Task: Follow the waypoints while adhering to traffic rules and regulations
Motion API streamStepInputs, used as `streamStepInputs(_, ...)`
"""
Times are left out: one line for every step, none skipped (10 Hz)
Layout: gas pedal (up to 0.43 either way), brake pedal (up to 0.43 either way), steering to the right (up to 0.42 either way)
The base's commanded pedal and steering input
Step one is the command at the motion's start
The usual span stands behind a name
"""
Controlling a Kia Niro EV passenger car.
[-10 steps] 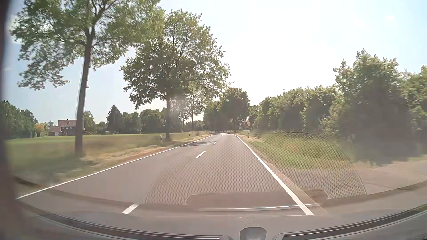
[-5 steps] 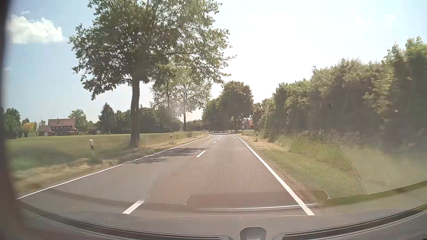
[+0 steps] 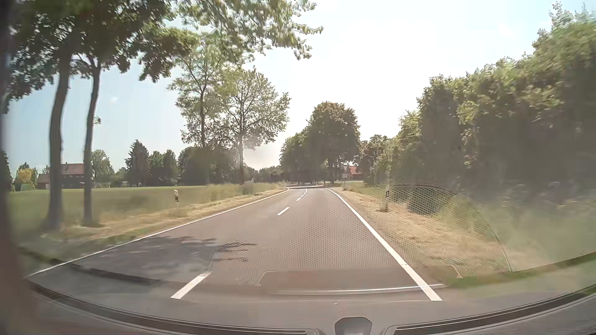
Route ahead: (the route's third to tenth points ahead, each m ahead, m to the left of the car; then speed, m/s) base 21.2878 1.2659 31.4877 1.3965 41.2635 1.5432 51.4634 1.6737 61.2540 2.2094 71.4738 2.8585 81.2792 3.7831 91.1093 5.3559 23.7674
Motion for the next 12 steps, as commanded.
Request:
streamStepInputs(0.0,0.006,0.0)
streamStepInputs(0.0,0.006,0.0)
streamStepInputs(0.0,0.006,0.0)
streamStepInputs(0.0,0.006,0.0)
streamStepInputs(0.0,0.006,0.0)
streamStepInputs(0.0,0.006,0.0)
streamStepInputs(0.0,0.006,0.0)
streamStepInputs(0.0,0.006,0.0)
streamStepInputs(0.0,0.006,-0.001)
streamStepInputs(0.0,0.006,-0.002)
streamStepInputs(0.0,0.006,-0.003)
streamStepInputs(0.0,0.006,-0.003)
